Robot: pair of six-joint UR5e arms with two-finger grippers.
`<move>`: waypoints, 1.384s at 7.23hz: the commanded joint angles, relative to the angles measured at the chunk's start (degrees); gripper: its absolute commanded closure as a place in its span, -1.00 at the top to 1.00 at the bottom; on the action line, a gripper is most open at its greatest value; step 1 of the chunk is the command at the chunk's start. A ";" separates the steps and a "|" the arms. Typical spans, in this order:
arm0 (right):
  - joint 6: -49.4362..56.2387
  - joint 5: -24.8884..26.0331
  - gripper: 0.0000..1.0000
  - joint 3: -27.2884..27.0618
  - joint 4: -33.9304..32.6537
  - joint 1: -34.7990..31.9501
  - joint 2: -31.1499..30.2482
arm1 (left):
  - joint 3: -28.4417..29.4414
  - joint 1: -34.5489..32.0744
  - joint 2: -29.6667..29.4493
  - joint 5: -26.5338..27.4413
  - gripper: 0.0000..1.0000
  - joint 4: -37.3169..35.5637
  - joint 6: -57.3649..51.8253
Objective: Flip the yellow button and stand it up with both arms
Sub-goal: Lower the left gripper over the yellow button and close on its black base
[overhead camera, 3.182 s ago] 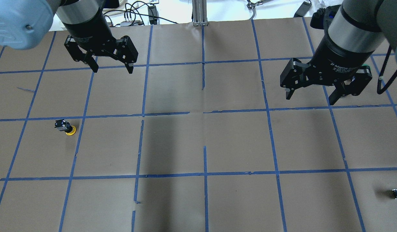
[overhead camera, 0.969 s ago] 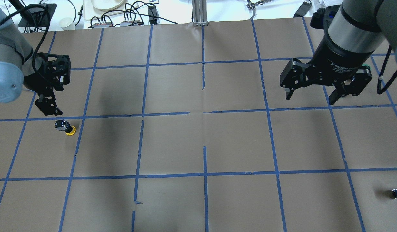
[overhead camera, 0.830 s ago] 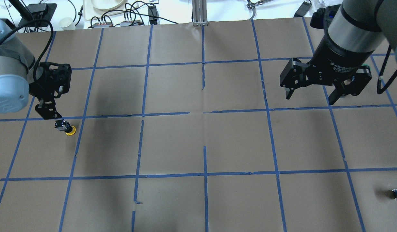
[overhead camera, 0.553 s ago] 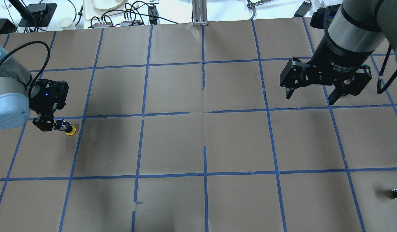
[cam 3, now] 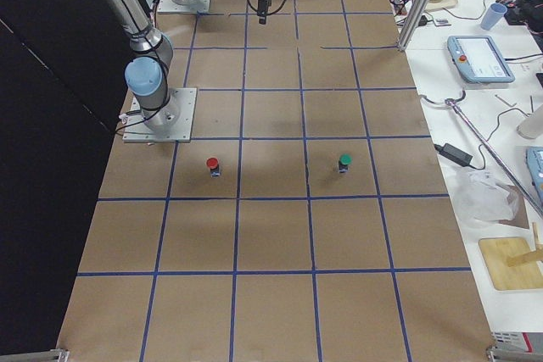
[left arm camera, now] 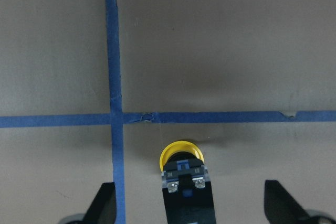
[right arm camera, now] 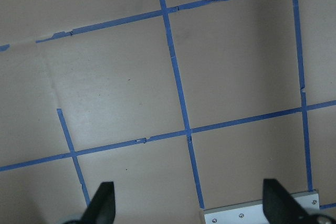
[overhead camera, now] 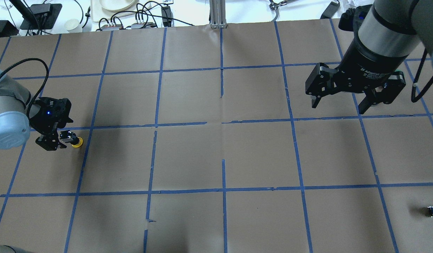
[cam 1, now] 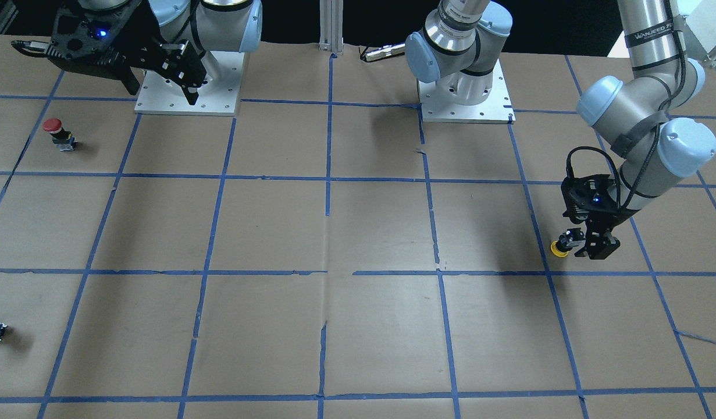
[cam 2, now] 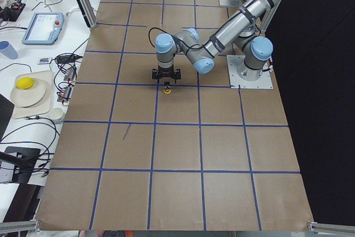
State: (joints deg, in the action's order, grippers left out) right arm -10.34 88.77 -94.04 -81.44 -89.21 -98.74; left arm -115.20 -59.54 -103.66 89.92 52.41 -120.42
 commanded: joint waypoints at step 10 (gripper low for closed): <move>-14.88 -0.53 1.00 0.88 -4.87 2.81 5.04 | -0.03 0.03 -0.32 -0.27 -0.83 -2.05 -0.34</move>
State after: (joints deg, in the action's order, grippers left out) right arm -22.16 88.41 -93.19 -86.10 -86.51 -94.49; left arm -115.23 -59.49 -104.11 89.82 50.62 -120.82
